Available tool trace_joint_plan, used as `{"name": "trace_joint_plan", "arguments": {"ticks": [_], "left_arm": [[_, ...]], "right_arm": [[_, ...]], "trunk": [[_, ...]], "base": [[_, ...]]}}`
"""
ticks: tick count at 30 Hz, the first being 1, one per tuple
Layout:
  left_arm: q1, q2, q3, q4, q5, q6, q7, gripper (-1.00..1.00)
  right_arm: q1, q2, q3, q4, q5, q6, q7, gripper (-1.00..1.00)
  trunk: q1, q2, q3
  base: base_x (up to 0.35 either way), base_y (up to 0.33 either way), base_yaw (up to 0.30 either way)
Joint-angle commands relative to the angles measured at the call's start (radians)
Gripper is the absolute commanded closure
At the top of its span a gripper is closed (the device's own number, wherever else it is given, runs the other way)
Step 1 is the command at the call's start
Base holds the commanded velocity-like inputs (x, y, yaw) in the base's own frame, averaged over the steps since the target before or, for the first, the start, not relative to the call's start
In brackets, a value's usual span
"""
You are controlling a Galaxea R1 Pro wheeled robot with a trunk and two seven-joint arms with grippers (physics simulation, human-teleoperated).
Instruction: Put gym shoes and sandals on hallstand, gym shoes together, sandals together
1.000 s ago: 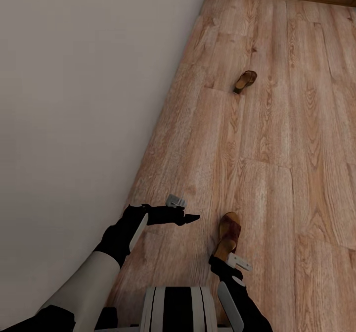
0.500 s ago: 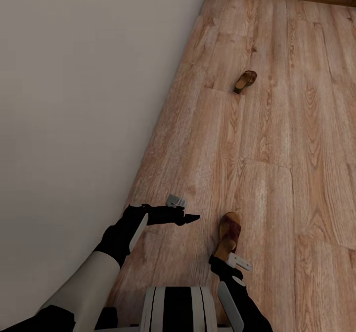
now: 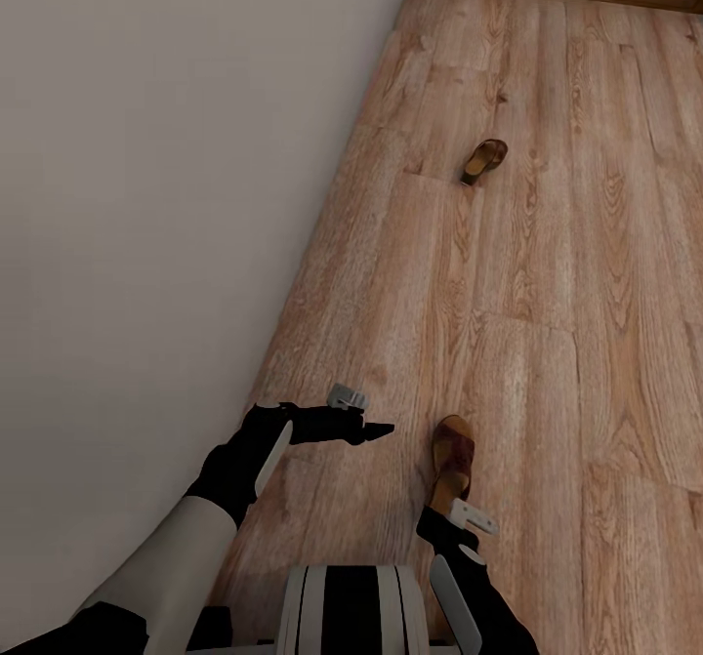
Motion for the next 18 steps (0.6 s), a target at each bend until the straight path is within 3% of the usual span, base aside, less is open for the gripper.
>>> {"name": "trace_joint_plan", "arguments": {"ticks": [1, 18], "left_arm": [[0.000, 0.000, 0.000, -0.001, 0.001, 0.008, -0.002, -1.00], [0.000, 0.001, 0.000, -0.001, 0.002, 0.008, -0.002, -1.00]], "right_arm": [[0.000, 0.000, 0.002, -0.002, -0.008, 0.003, -0.006, 1.00], [0.000, 0.000, 0.002, -0.002, -0.008, 0.003, -0.006, 1.00]], "trunk": [[0.000, 0.000, -0.001], [0.000, 0.000, -0.001]], "base": [[0.000, 0.000, 0.000], [0.000, 0.000, 0.000]]}}
